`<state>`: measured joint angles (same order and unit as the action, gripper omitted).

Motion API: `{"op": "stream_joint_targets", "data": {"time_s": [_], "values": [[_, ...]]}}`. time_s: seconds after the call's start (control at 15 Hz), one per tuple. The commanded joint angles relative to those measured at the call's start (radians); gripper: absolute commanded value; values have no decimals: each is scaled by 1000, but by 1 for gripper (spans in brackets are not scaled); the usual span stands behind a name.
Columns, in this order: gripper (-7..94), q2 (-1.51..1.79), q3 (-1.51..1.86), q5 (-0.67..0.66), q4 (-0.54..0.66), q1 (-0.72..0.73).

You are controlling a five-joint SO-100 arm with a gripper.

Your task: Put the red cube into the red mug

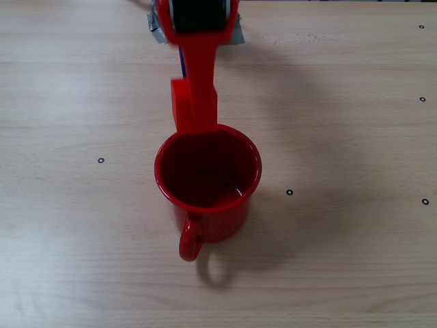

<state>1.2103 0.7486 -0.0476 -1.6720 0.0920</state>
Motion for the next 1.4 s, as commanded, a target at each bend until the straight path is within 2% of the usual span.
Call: {"op": "stream_joint_targets", "data": {"time_s": [0.0, 0.33, 0.8, 0.87, 1.0, 1.33], "values": [[0, -31, -198, 6, -40, 26], [0, -213, -302, 34, -55, 55], [0, -235, -302, 37, -61, 41], [5, -232, -302, 31, -67, 38], [23, -213, -284, 26, -89, 38], [34, -175, -252, 23, -92, 29]]}}
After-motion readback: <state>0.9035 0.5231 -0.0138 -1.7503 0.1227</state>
